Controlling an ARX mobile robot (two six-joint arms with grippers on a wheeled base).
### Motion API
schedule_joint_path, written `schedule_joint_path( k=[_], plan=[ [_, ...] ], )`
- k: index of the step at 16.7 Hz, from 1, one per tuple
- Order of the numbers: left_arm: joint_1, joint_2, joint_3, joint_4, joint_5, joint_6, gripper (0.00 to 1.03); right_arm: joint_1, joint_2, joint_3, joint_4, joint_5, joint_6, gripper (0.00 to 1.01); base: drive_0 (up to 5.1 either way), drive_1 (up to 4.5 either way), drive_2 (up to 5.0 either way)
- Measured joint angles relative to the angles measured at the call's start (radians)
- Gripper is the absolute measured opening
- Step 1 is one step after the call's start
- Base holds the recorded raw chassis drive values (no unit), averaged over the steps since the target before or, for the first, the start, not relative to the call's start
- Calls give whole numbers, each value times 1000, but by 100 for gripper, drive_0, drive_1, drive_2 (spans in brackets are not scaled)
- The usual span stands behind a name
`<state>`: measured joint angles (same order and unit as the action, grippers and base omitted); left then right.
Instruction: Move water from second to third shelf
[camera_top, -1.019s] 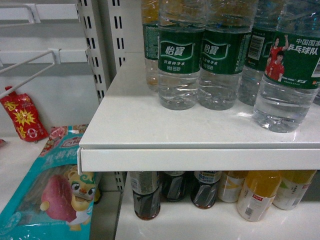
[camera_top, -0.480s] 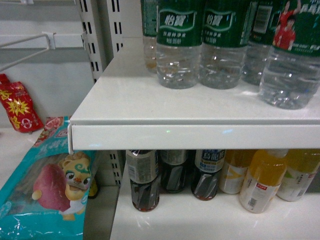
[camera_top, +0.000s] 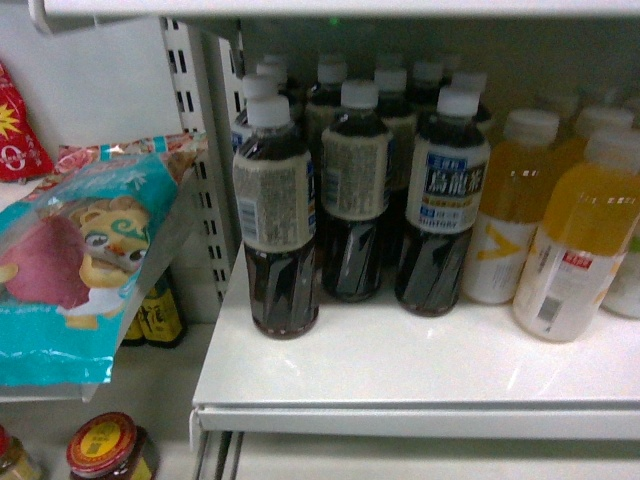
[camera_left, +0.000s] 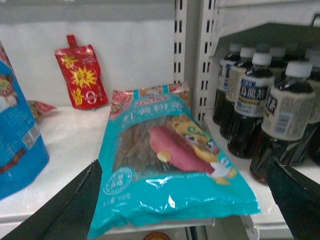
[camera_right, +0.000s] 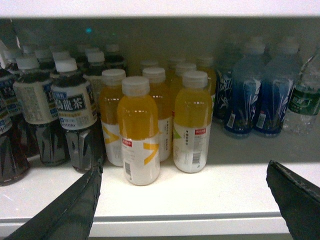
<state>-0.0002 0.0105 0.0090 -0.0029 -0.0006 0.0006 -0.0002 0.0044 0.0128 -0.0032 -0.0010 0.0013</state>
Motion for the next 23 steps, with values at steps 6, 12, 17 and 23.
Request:
schedule_joint_path(
  k=[6, 12, 17, 23],
  plan=[
    [0, 0, 0, -3, 0, 0, 98, 0, 0, 0, -3, 0, 0, 98, 0, 0, 0],
    [0, 0, 0, -2, 0, 0, 98, 0, 0, 0, -2, 1, 0, 98, 0, 0, 0],
    [0, 0, 0, -2, 0, 0, 98, 0, 0, 0, -2, 1, 0, 98, 0, 0, 0],
    [0, 0, 0, -2, 0, 0, 98, 0, 0, 0, -2, 1, 0, 98, 0, 0, 0]
  ],
)
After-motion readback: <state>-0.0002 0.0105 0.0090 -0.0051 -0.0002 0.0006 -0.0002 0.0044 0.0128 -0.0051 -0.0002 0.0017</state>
